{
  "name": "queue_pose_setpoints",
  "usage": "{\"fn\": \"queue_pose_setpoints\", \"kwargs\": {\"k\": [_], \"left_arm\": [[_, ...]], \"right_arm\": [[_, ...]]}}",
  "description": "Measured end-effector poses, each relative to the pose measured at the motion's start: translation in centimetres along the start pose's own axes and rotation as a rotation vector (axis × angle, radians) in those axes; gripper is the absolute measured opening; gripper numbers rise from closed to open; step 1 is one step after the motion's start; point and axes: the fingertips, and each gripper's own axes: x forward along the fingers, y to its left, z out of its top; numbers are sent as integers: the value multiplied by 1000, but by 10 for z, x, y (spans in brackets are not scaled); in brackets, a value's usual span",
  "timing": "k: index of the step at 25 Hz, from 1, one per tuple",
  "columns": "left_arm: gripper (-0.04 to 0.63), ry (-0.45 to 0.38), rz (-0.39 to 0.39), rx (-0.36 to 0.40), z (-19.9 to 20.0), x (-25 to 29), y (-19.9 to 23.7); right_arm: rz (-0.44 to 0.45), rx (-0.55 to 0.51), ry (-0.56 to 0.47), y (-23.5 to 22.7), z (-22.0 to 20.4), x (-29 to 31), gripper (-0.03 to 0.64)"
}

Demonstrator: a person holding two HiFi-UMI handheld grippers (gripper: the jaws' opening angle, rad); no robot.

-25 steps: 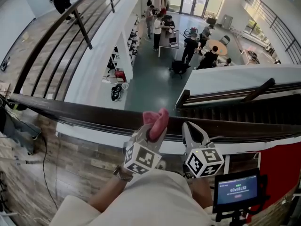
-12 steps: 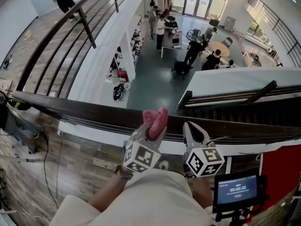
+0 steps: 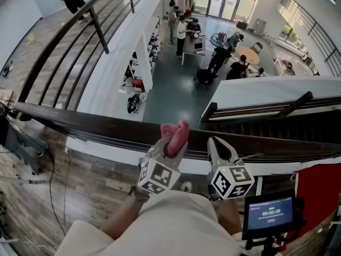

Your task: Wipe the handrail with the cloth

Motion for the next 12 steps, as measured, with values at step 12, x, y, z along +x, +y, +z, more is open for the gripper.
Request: {"fn": "queue_pose_setpoints", "kwargs": {"k": [12], "left_arm": [[34, -15, -3, -19, -19, -23, 22]], "right_arm": [[3, -6, 17, 28, -13, 19, 3]]}}
